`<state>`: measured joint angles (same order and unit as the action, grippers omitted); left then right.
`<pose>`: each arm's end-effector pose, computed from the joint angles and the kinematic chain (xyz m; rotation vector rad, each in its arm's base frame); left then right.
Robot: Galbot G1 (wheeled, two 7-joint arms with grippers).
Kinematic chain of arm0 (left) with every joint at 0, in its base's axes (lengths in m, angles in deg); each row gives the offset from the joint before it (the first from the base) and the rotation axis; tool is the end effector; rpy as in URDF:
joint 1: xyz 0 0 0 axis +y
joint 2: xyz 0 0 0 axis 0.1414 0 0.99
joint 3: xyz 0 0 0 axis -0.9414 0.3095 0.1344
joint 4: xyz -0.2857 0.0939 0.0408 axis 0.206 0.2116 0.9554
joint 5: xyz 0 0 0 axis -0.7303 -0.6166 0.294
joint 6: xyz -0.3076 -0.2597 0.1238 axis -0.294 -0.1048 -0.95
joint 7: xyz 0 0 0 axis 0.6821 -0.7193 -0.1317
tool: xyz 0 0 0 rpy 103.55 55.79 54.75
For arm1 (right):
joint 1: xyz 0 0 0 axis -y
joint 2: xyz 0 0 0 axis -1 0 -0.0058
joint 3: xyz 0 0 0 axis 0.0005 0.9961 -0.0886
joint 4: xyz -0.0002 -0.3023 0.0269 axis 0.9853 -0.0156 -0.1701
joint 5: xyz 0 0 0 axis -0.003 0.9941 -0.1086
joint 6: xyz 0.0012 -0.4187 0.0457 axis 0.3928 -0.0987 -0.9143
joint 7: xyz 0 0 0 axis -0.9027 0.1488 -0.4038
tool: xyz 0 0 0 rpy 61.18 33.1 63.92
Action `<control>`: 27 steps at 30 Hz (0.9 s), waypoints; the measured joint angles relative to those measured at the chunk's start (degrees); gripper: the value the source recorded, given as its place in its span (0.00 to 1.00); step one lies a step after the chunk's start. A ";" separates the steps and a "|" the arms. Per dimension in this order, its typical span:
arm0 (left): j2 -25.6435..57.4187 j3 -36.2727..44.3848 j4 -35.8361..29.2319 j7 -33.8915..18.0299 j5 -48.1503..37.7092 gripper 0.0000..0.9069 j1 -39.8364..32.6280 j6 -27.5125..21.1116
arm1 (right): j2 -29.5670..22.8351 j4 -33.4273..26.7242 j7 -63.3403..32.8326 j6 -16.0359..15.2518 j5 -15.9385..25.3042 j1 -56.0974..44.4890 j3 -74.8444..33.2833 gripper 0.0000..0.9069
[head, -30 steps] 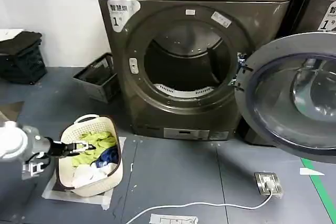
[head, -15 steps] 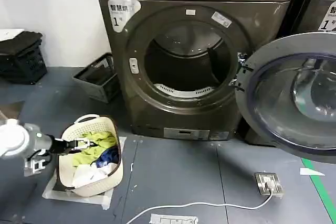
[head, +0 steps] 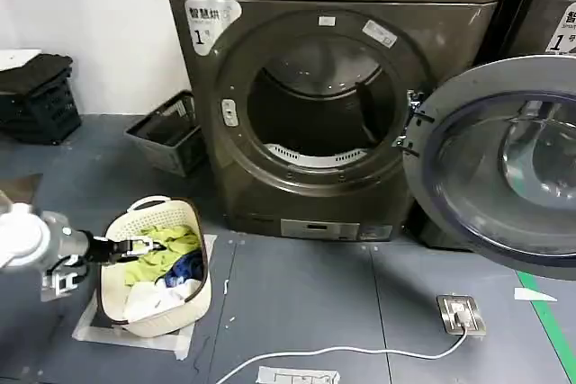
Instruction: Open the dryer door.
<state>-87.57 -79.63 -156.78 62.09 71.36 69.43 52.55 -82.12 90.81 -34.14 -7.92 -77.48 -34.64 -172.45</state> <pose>0.4207 0.1834 -0.1339 1.5443 0.5798 2.4954 -0.0115 -0.4596 -0.2443 -1.6661 -2.5013 0.3959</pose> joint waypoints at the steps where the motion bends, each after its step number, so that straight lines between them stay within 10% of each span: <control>1: 0.00 0.00 0.02 -0.01 0.00 1.00 -0.01 0.00 | 0.01 0.00 0.01 0.01 0.00 0.01 0.00 1.00; 27: -0.21 -0.01 0.34 -0.04 0.46 1.00 -0.40 0.00 | -0.22 0.38 0.43 0.08 0.06 0.11 0.27 1.00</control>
<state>-87.78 -79.63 -156.45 62.05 71.82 69.04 52.55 -82.34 91.19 -33.71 -7.84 -77.42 -34.53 -172.18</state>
